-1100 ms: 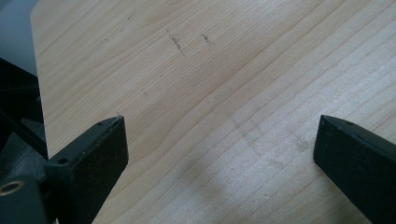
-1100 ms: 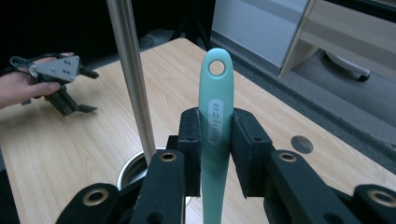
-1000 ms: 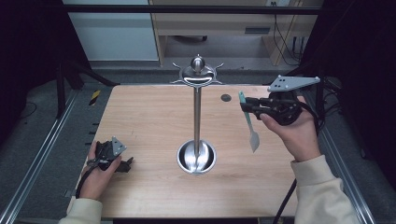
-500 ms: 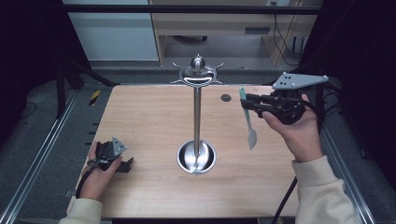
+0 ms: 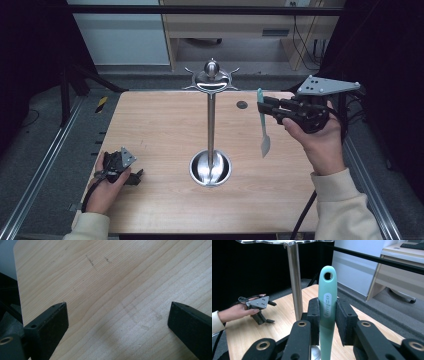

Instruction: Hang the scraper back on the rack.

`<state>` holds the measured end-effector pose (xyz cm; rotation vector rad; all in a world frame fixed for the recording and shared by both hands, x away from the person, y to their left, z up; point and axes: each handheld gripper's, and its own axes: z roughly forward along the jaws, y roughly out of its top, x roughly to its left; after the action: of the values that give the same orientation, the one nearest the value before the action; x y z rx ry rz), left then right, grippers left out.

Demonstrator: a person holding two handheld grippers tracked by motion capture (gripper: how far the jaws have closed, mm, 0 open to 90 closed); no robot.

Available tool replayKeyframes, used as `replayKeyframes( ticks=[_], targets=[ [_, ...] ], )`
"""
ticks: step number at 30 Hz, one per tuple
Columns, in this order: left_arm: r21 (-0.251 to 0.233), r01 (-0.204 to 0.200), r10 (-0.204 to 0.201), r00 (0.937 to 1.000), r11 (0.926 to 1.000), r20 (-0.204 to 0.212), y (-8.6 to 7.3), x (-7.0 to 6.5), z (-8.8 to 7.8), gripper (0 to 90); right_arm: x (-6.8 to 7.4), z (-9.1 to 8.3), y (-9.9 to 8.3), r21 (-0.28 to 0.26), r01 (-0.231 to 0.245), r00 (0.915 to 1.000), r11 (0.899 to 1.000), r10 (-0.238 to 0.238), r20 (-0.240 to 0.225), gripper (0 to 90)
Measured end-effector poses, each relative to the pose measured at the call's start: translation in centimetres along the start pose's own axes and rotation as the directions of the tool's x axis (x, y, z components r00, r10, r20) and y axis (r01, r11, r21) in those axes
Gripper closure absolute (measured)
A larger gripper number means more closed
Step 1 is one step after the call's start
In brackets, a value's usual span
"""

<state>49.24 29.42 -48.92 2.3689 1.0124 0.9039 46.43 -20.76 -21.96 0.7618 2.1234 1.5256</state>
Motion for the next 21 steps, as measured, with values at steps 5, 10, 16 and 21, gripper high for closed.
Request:
replayKeyframes(
  ticks=[5,10,16,21],
  targets=[
    [-0.001,-0.001,0.001,1.0000,1.0000,-0.001,0.0,0.0,0.0,2.9,0.1,-0.1,0.2,-0.013,0.004,1.0000,1.000,-0.004,-0.008,74.5],
    [0.000,0.001,-0.001,1.0000,1.0000,0.001,0.0,0.0,0.0,2.9,0.5,-0.1,0.6,-0.026,0.006,0.9996,1.000,-0.006,-0.027,74.5],
    [0.000,-0.002,0.002,1.0000,1.0000,-0.001,0.0,0.0,0.0,2.9,0.9,0.0,1.0,-0.039,0.010,0.9987,0.999,-0.012,-0.050,74.5],
    [-0.002,0.000,0.000,1.0000,1.0000,-0.001,0.0,0.0,0.0,2.9,1.2,0.3,1.5,-0.051,0.011,0.9964,0.999,-0.015,-0.083,74.5]
  ],
)
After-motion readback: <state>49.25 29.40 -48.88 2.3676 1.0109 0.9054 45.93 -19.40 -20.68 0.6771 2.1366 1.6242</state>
